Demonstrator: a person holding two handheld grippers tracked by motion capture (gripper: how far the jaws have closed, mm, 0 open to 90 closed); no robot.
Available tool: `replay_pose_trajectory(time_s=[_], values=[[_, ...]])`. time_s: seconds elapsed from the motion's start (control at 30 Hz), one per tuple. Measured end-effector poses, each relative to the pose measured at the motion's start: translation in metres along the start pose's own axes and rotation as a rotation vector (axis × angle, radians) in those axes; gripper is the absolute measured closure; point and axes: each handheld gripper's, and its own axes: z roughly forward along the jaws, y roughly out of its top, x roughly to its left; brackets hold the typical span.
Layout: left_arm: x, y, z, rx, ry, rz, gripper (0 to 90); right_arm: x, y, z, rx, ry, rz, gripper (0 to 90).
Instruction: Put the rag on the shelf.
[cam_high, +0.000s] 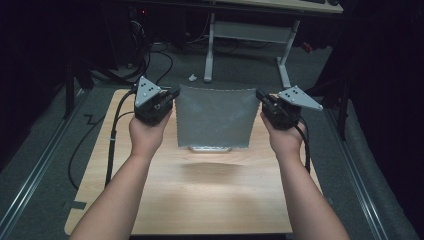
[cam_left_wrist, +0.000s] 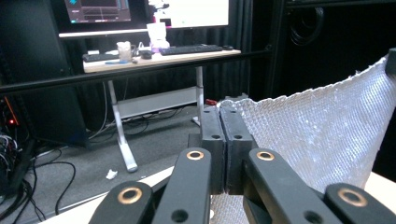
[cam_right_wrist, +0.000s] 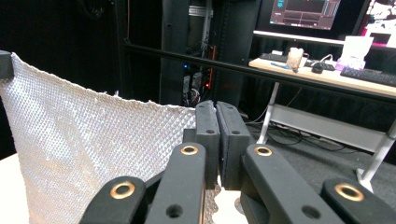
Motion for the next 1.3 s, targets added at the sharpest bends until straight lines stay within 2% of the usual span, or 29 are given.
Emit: replay_pose_trajectory(time_s=[0.2, 0.33, 0.43, 0.5, 0.63, 0.73, 1.03, 1.23, 1.3], values=[[0.012, -0.006, 0.023, 0.030, 0.038, -0.003, 89.2, -0.010, 0.002, 0.028, 0.011, -0.001, 0.007, 89.3], [0.022, -0.012, 0.039, 0.085, 0.054, 0.002, 89.1, -0.014, -0.002, 0.046, 0.031, -0.007, -0.017, 89.3], [0.026, -0.018, 0.050, 0.132, 0.058, -0.001, 89.0, -0.017, -0.008, 0.057, 0.051, -0.007, -0.003, 89.3], [0.028, -0.024, 0.057, 0.163, 0.052, -0.008, 89.1, -0.019, -0.014, 0.065, 0.080, -0.020, -0.007, 89.3], [0.029, -0.038, 0.067, 0.222, 0.044, -0.024, 89.1, -0.026, -0.025, 0.077, 0.129, -0.015, 0.010, 89.3], [0.030, -0.050, 0.070, 0.267, 0.030, -0.035, 89.1, -0.026, -0.035, 0.083, 0.155, -0.006, 0.011, 89.3], [0.029, -0.084, 0.065, 0.328, -0.025, -0.067, 89.1, -0.023, -0.062, 0.087, 0.207, 0.023, 0.000, 89.3], [0.028, -0.103, 0.059, 0.347, -0.060, -0.086, 89.1, -0.021, -0.082, 0.086, 0.241, 0.053, 0.026, 89.2], [0.026, -0.106, 0.059, 0.344, -0.068, -0.088, 89.1, -0.019, -0.088, 0.085, 0.250, 0.053, 0.019, 89.3]])
